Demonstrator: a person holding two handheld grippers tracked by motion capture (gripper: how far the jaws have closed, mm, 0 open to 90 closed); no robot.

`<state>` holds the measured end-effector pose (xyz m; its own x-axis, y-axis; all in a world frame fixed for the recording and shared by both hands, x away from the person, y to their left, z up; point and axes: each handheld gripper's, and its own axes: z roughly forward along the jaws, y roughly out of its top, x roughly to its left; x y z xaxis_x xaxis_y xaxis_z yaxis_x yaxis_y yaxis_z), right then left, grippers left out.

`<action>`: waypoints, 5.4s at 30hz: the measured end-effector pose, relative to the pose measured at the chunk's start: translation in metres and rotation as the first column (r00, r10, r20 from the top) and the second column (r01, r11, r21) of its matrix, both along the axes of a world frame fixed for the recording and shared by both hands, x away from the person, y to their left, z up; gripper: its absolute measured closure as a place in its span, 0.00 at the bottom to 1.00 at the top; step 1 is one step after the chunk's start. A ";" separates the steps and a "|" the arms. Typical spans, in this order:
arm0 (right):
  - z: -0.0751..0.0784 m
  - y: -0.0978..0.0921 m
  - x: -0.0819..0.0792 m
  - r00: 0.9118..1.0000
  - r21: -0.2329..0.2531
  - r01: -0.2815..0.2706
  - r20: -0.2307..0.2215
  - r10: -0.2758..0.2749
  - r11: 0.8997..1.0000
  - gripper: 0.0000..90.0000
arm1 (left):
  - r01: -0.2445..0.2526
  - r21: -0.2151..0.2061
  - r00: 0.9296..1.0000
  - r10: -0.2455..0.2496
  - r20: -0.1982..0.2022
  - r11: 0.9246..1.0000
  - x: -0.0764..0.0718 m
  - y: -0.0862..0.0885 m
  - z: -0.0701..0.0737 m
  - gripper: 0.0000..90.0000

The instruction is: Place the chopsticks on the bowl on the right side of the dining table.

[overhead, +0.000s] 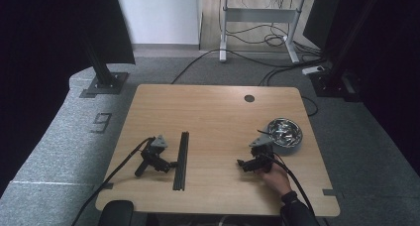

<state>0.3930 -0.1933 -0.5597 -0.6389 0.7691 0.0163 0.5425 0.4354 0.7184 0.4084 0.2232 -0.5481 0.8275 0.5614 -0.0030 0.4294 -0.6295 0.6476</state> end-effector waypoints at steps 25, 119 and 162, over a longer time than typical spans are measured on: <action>0.003 0.003 0.000 1.000 -0.022 -0.016 -0.007 0.016 1.000 0.00 | 0.000 0.000 1.000 0.000 0.000 1.000 0.000 0.000 0.000 0.00; 0.030 0.190 0.044 0.967 -0.039 -0.247 -0.075 0.244 0.968 0.00 | 0.002 0.001 1.000 -0.002 0.001 1.000 0.000 0.000 0.000 0.00; 0.013 0.182 0.063 0.981 -0.090 -0.172 -0.101 0.163 0.981 0.00 | 0.001 0.000 1.000 -0.001 0.000 1.000 0.000 0.000 0.000 0.00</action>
